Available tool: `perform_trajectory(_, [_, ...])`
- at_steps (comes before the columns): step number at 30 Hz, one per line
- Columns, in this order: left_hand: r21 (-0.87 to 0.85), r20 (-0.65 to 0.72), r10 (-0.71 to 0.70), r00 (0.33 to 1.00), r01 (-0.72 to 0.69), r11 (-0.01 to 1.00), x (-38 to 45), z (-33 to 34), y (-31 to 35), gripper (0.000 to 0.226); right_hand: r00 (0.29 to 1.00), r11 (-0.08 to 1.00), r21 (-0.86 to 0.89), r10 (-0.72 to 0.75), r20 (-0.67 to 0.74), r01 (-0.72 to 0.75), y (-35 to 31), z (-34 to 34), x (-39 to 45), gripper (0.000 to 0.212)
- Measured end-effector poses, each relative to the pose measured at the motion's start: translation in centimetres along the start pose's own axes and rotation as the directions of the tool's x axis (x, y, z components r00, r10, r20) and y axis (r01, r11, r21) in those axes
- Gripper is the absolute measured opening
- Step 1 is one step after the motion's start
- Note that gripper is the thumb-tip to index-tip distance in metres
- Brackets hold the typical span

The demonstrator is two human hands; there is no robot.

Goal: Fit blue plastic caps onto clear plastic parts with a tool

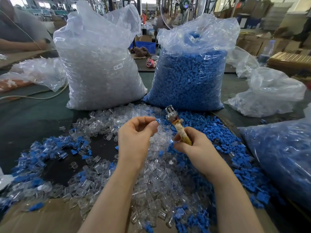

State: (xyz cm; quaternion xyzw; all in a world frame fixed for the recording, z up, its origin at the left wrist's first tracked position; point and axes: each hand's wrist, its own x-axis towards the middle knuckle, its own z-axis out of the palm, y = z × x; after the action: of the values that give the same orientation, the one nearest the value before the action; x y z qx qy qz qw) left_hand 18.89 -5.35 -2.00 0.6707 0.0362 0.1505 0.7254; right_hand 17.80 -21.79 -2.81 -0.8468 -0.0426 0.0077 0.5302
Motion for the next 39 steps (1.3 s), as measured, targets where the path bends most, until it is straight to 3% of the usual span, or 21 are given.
perform_trajectory(4, [-0.018,0.028,0.030,0.999,-0.030,0.999,0.2,-0.3,0.1,0.015,0.993,0.997,-0.076,0.001,0.114,0.008,-0.2,0.2,-0.3,0.015])
perform_trajectory(14, [-0.028,0.072,0.030,0.997,-0.028,0.999,0.6,-0.9,-0.1,0.013,0.982,0.993,-0.099,-0.042,0.183,0.061,-0.5,0.2,-0.4,0.024])
perform_trajectory(18, [-0.049,0.081,0.008,0.997,-0.004,0.999,0.7,-1.0,-0.1,0.012,0.982,0.983,-0.161,-0.061,0.177,0.090,-0.2,0.2,-0.3,0.017])
perform_trajectory(22, [-0.075,0.095,-0.005,0.995,0.012,0.997,0.6,-1.0,-0.1,0.010,0.989,0.968,-0.228,-0.074,0.131,0.102,-0.1,0.5,-0.3,0.030])
perform_trajectory(30, [-0.092,0.088,-0.010,0.996,0.018,0.996,0.5,-0.9,0.1,0.012,0.993,0.957,-0.271,-0.082,0.088,0.103,-0.1,0.9,-0.2,0.025])
perform_trajectory(35, [-0.139,0.078,-0.144,0.987,0.154,0.978,0.8,-1.1,-0.1,0.007,0.992,0.955,-0.285,-0.054,0.111,0.083,-0.2,1.0,-0.1,0.028])
perform_trajectory(39, [-0.385,-0.074,-0.334,0.940,0.282,0.879,1.6,-2.9,-0.2,0.010,0.999,0.954,-0.297,-0.027,0.026,0.034,0.1,1.1,0.1,0.018])
